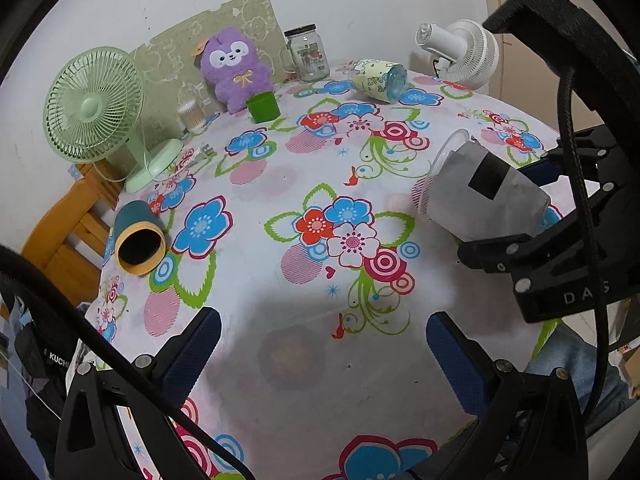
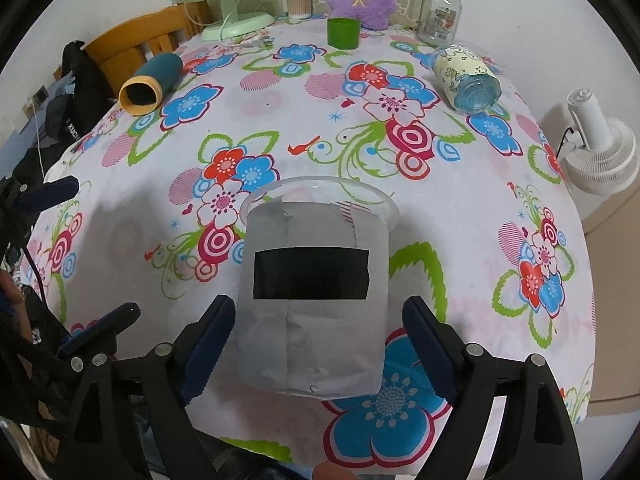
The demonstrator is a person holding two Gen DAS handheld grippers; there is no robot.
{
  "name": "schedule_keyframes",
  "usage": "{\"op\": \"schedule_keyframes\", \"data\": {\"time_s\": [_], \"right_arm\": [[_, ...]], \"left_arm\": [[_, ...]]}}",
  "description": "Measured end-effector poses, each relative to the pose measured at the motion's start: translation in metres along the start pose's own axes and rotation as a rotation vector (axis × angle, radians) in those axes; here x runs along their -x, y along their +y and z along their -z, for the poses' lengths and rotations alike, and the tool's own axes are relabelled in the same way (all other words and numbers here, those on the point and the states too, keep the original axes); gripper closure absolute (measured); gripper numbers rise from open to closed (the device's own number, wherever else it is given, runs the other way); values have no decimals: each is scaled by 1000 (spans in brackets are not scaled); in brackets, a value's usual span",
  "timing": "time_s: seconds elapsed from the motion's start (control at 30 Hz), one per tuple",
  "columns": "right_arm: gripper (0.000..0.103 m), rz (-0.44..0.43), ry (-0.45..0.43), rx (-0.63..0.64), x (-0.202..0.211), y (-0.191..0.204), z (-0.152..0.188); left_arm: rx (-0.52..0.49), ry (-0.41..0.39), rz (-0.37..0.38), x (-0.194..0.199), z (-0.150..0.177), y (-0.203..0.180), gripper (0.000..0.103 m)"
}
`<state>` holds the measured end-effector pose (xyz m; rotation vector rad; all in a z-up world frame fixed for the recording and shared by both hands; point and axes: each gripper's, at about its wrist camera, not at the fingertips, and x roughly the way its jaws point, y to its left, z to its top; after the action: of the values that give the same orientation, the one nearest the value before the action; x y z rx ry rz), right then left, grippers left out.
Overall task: Flip cup upside down
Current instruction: 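Lift the white cup with the right gripper and carry it toward the left tool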
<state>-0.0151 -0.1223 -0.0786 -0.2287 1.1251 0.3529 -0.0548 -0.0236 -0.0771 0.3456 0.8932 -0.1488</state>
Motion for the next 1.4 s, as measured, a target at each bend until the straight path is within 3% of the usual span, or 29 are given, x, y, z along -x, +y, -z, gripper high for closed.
{"op": "schedule_keyframes", "data": {"time_s": [0.27, 0.57, 0.87, 1.4], "right_arm": [[12, -15, -17, 7, 11, -7, 2], [12, -95, -62, -31, 38, -34, 11], [12, -59, -111, -61, 55, -77, 25], [12, -57, -92, -143, 42, -131, 45]], "left_arm": [[34, 1, 23, 6, 0, 4, 0], [89, 6, 89, 15, -8, 4, 0], [138, -11, 153, 20, -33, -15, 0], [207, 5, 230, 10, -71, -54, 0]]}}
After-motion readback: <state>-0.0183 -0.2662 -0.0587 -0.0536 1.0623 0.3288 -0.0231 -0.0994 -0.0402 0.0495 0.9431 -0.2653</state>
